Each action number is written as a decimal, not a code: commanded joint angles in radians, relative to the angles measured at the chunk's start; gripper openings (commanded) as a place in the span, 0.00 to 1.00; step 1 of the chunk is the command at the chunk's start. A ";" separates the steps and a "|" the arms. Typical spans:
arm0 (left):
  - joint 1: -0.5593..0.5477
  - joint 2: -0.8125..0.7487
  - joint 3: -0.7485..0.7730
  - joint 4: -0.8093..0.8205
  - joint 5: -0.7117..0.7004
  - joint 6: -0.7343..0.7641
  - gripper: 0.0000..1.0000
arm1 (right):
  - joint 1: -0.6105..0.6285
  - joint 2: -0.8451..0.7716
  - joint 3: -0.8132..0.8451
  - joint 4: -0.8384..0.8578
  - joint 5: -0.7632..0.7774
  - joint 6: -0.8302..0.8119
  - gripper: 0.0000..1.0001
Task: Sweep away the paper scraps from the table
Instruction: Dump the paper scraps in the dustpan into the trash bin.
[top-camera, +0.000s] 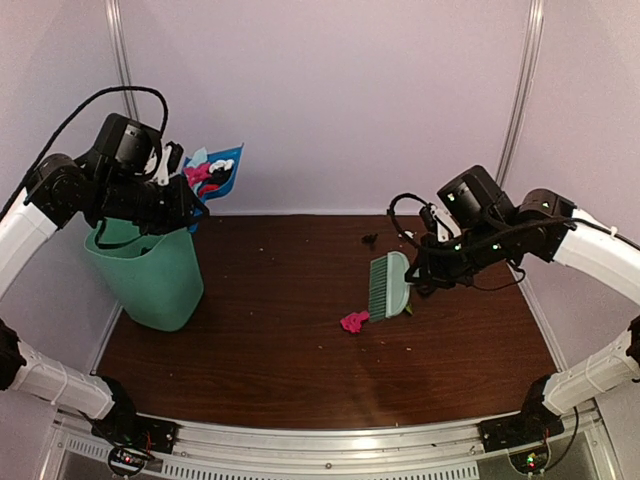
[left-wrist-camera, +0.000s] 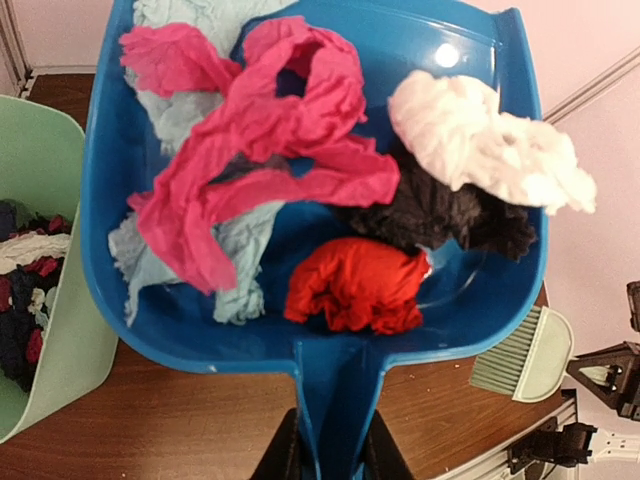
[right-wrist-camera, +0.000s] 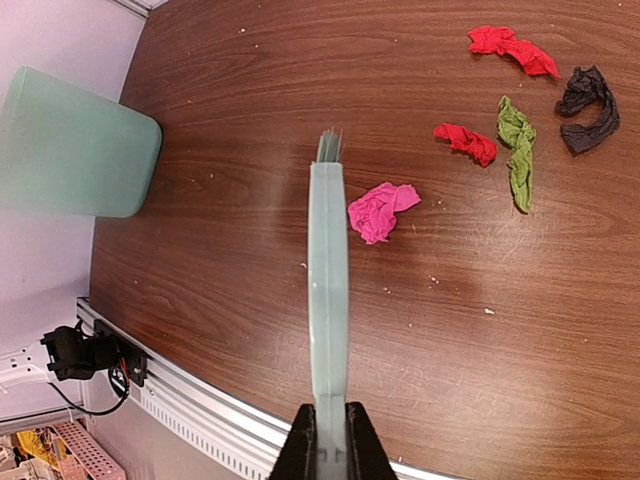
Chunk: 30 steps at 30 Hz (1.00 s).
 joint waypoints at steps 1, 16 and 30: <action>0.095 -0.022 0.028 0.002 0.119 -0.021 0.00 | -0.006 -0.004 -0.020 0.032 -0.003 -0.012 0.00; 0.450 -0.155 -0.114 0.181 0.563 -0.189 0.00 | -0.007 -0.007 -0.048 0.051 -0.015 -0.008 0.00; 0.551 -0.203 -0.187 0.303 0.614 -0.363 0.00 | -0.006 -0.064 -0.105 0.066 -0.004 0.036 0.00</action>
